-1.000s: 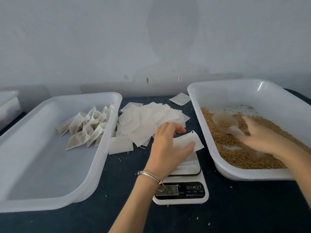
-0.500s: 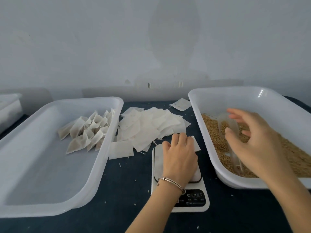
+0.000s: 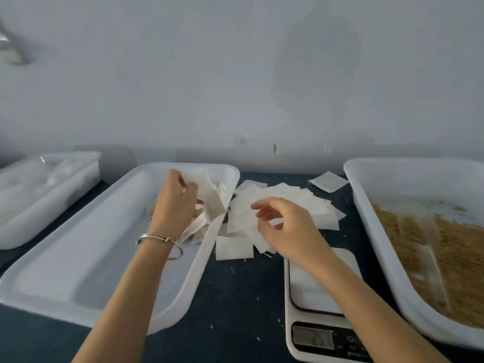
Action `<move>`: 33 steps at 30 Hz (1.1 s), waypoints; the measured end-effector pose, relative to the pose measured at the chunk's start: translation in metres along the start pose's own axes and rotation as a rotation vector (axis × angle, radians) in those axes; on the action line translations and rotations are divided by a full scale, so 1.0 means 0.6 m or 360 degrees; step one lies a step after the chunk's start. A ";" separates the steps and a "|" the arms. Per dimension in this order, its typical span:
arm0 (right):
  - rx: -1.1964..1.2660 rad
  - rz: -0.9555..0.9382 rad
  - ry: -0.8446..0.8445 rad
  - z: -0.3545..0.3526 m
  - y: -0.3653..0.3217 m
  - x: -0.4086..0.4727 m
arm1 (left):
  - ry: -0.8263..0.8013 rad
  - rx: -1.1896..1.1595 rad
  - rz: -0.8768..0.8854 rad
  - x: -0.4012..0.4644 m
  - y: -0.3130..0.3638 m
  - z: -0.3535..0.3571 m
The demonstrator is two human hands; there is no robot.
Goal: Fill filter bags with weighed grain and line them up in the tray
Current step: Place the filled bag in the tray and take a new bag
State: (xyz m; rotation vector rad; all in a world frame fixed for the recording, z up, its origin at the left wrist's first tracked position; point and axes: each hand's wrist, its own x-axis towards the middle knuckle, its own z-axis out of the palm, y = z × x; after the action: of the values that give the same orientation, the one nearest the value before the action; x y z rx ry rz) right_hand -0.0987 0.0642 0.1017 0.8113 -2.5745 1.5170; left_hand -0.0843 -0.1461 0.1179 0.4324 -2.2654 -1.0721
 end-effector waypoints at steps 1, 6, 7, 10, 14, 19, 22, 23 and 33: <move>0.0022 0.0027 -0.0018 0.015 0.000 0.012 | 0.0040 0.0142 0.0027 0.023 -0.013 -0.022; -0.0077 0.0188 -0.0203 0.067 0.024 0.040 | 0.0240 0.0543 -0.0074 0.105 -0.091 -0.085; -0.0101 0.0204 -0.0238 0.074 0.030 0.038 | 0.0266 0.0585 -0.0087 0.113 -0.108 -0.089; -0.0142 0.0216 -0.0280 0.091 0.041 0.030 | 0.0112 0.0833 -0.0093 0.121 -0.163 -0.081; -0.0188 0.0017 -0.0246 0.109 0.032 0.021 | -0.0483 0.1020 -0.0260 0.097 -0.217 -0.035; -0.0379 -0.0604 -0.0460 0.129 -0.012 0.026 | -0.0639 0.1102 -0.0151 0.079 -0.217 0.010; -0.0604 -0.0760 -0.0734 0.147 -0.023 0.016 | -0.0614 0.1241 -0.0019 0.064 -0.211 0.027; -0.0652 -0.0745 -0.0764 0.149 -0.022 0.011 | -0.0615 0.1283 0.0011 0.060 -0.209 0.031; -0.0522 -0.0625 -0.0797 0.133 -0.015 0.009 | -0.0987 0.1490 0.0085 0.072 -0.207 0.051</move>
State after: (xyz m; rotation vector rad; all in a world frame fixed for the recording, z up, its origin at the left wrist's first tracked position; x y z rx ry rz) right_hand -0.0817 -0.0072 0.0694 1.6885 -2.6300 0.8312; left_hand -0.1322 -0.2275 0.0217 0.4203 -3.2401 -0.0108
